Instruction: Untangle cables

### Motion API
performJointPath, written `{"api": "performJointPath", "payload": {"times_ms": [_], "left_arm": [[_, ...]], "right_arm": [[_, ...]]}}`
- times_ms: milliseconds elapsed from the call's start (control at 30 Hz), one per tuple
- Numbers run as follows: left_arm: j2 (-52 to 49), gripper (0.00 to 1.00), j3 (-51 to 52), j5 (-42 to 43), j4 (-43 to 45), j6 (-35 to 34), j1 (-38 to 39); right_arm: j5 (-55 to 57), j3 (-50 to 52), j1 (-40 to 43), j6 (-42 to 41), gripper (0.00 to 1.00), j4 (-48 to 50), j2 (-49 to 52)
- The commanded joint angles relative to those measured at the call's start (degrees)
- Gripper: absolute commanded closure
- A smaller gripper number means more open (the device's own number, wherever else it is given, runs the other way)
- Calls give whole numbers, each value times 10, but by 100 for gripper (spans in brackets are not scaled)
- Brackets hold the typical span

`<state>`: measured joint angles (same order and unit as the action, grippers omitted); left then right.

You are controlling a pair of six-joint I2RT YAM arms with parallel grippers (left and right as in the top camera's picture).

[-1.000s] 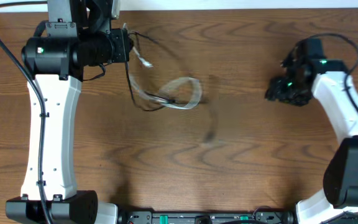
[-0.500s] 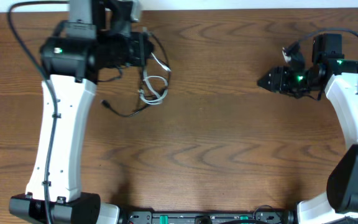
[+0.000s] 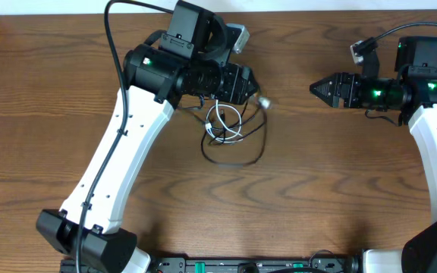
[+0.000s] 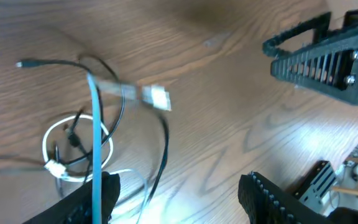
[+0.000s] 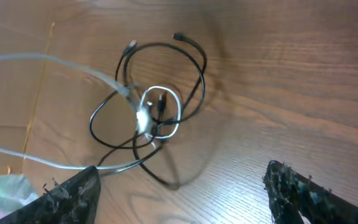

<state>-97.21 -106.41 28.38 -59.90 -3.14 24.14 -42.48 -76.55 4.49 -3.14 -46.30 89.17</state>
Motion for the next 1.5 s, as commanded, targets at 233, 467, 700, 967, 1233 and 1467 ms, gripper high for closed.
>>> {"api": "performJointPath", "payload": {"times_ms": [233,467,700,967,1233,1467], "left_arm": [[-14,32,0,-115,-104,68,-6],[-40,33,1,-113,-87,85,-4],[-68,33,2,-107,-89,64,-3],[-140,33,2,-64,-68,93,25],[-231,33,2,-64,-10,100,37],[-256,49,2,-64,6,100,37]], "right_arm": [[37,-10,0,-7,18,-2,-7],[40,-10,-12,-11,14,-5,-7],[108,-9,-68,-65,15,26,2],[188,-9,-81,-114,17,44,11],[188,-9,-49,-103,16,10,11],[188,-9,-49,-88,15,-2,11]]}}
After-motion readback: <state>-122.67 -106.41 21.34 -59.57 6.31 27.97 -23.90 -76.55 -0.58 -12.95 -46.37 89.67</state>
